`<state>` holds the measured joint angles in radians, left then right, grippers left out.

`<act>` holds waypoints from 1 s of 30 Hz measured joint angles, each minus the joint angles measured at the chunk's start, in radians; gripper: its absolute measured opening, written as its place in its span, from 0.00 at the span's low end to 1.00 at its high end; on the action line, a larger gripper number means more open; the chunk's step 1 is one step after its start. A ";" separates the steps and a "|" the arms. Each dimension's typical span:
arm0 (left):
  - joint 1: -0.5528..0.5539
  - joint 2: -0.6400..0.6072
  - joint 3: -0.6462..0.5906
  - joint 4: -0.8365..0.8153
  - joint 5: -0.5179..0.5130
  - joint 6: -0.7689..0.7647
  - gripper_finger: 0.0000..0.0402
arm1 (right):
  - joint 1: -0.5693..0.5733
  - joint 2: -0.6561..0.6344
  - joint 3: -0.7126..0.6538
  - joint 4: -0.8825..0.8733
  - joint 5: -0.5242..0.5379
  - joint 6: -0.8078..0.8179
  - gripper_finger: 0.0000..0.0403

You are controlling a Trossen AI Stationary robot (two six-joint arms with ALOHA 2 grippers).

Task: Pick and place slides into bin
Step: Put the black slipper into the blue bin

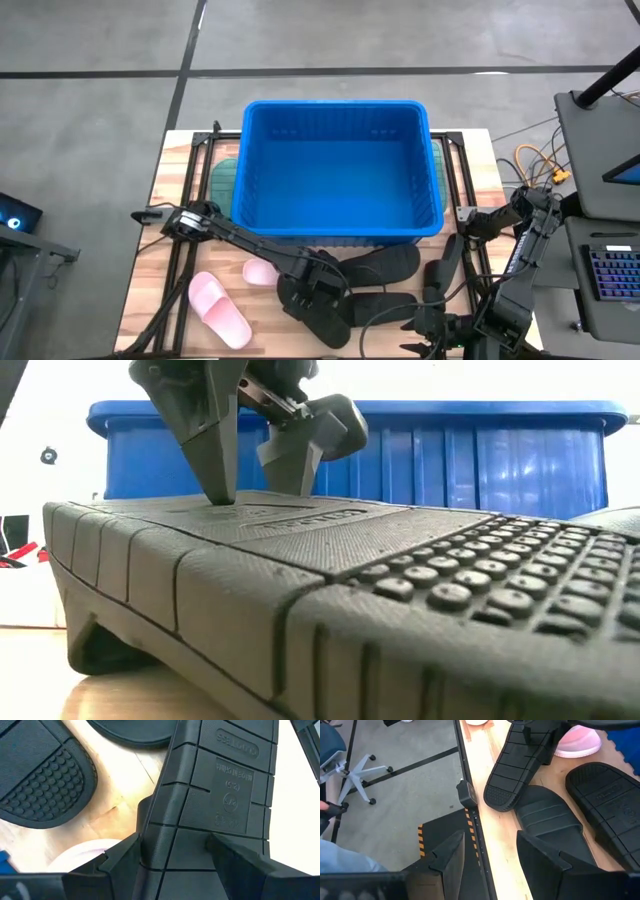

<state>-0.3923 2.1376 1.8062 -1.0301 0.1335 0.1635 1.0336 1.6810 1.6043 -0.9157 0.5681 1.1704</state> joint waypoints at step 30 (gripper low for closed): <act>-0.008 -0.001 -0.111 0.106 -0.043 -0.053 0.20 | 0.000 0.000 0.000 0.005 -0.026 0.000 0.43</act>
<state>-0.4004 2.1368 1.6947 -0.9237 0.0902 0.1101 1.0336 1.6810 1.6043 -0.9105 0.5419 1.1707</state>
